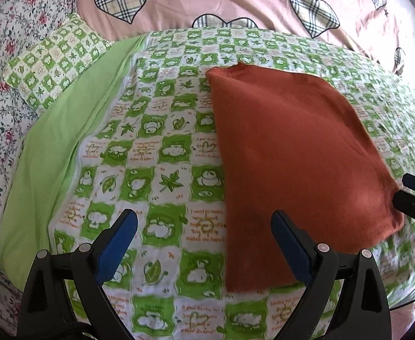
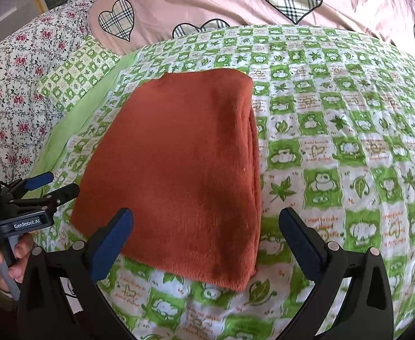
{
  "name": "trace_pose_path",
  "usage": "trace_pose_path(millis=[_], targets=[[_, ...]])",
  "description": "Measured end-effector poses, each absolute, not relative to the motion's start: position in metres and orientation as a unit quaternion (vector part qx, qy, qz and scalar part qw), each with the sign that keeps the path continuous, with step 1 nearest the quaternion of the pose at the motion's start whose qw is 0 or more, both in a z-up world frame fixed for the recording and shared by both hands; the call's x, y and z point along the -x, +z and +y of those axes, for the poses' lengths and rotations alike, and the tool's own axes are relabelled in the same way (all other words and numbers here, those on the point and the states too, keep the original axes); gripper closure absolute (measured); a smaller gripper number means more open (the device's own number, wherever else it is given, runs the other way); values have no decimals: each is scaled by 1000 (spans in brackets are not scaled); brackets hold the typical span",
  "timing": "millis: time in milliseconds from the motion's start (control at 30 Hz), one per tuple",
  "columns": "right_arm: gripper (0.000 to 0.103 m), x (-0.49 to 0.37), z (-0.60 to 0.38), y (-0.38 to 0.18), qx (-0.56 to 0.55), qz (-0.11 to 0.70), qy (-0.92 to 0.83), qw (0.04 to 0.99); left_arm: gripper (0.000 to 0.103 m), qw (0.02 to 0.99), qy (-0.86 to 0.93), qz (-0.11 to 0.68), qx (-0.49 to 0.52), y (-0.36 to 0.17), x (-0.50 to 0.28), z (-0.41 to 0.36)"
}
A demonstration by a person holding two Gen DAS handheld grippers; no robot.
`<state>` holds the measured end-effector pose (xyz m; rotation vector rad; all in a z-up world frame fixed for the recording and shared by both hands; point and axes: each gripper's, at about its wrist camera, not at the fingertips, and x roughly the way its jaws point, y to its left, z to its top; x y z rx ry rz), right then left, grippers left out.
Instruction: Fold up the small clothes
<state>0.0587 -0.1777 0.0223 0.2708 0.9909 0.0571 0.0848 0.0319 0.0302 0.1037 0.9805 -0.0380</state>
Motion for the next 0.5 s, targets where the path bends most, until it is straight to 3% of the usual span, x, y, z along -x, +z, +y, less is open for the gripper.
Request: trace_pose_path(millis=[500], targets=[[1, -100, -162, 27, -106, 480, 59, 869, 6, 880, -1, 472, -48, 33, -105, 33]])
